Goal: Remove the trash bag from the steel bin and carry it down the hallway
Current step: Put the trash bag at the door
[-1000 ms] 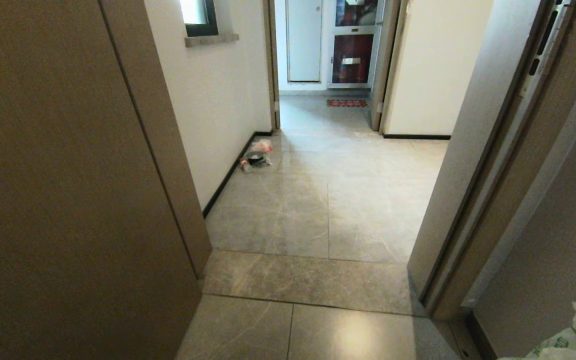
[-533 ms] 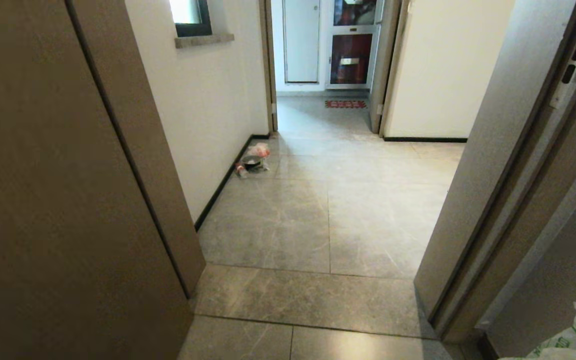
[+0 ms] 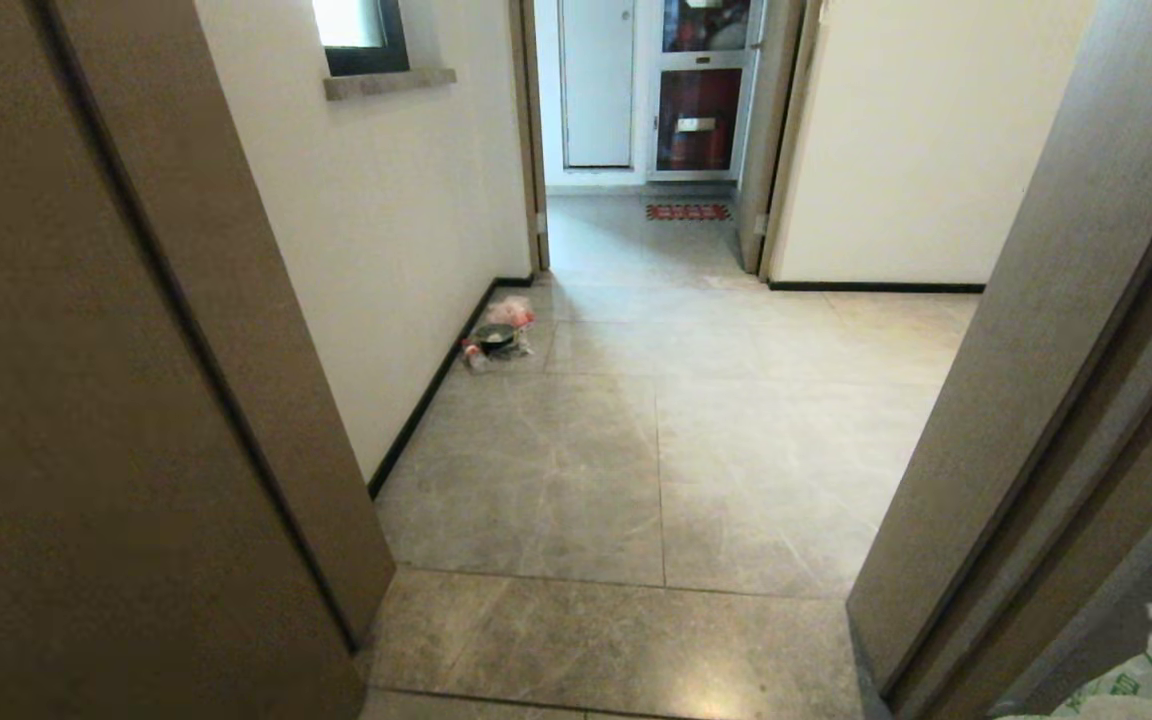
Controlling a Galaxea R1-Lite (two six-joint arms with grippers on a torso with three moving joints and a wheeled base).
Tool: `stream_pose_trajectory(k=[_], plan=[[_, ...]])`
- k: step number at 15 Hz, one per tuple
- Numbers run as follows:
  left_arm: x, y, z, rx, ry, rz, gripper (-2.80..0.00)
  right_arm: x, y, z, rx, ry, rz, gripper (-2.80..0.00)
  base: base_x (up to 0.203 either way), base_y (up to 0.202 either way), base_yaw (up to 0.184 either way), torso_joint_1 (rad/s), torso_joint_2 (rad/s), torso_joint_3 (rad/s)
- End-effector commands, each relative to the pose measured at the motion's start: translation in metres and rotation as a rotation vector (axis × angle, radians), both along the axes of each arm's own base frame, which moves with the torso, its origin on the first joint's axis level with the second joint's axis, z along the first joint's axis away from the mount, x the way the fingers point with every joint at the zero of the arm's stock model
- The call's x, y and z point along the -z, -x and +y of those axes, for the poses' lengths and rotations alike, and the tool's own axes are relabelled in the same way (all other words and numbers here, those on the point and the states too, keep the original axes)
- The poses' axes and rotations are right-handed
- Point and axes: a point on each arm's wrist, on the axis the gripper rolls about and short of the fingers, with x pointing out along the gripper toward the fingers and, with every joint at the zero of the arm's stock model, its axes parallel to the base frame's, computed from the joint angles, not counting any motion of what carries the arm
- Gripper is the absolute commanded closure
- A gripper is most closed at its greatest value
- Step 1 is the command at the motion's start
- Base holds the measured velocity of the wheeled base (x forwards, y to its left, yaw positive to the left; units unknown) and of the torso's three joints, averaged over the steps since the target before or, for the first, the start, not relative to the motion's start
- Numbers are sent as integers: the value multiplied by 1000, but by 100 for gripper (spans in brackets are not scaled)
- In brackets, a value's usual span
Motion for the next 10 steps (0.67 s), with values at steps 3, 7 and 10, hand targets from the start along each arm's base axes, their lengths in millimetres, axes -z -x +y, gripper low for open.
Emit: stream_pose_trajectory(k=[3,7,10], plan=[[0,0,0,-1,0,-1,0,0,0,0,-2,1,1,0,185,0,-4,1,2,2],[0,0,0,-1,0,-1,0,0,0,0,0,1,4,0,183,0,-3,2,3,0],[0,0,0,-2,0,-1,0,0,0,0,0,1,3,0,182,0,-2,2,0,0]])
